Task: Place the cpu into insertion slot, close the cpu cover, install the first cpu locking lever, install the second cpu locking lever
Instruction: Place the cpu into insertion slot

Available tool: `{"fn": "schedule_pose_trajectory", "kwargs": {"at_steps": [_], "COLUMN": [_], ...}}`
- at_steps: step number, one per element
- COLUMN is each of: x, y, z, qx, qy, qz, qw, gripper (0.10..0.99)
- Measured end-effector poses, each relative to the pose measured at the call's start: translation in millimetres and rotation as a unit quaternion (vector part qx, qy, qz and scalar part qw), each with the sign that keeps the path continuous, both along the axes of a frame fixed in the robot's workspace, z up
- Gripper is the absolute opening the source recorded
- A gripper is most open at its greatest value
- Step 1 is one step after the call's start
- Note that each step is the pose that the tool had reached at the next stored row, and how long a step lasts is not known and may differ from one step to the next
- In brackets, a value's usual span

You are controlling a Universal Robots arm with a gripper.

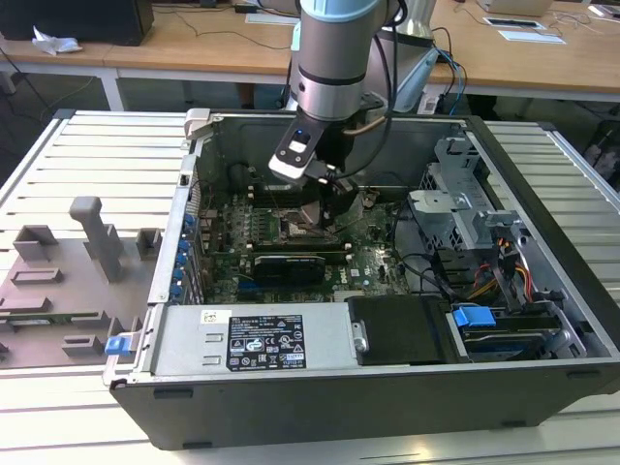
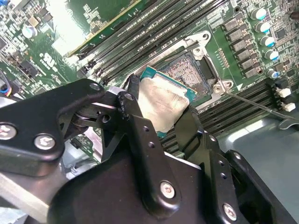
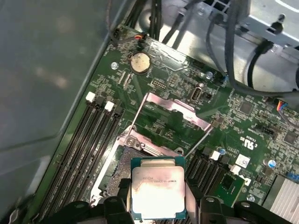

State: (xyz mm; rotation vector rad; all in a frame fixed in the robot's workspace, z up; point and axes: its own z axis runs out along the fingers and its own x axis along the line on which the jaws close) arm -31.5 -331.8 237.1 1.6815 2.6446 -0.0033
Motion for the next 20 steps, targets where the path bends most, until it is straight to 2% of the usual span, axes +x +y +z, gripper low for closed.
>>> {"fn": "schedule_pose_trajectory", "kwargs": {"at_steps": [5,13,17,20], "x": [0.0,0.0,-0.1,0.0], "y": [0.0,0.0,0.0,0.0], "z": [0.1,0.3,0.3,0.3], "qx": [-0.0040,-0.0060,-0.0062,-0.0062], "qy": [0.0000,0.0001,0.0002,0.0003], "qz": [-0.016,-0.038,-0.060,-0.081], "qw": [0.9999,0.9993,0.9982,0.9967], "gripper": [0.545,0.545,0.545,0.545]}}
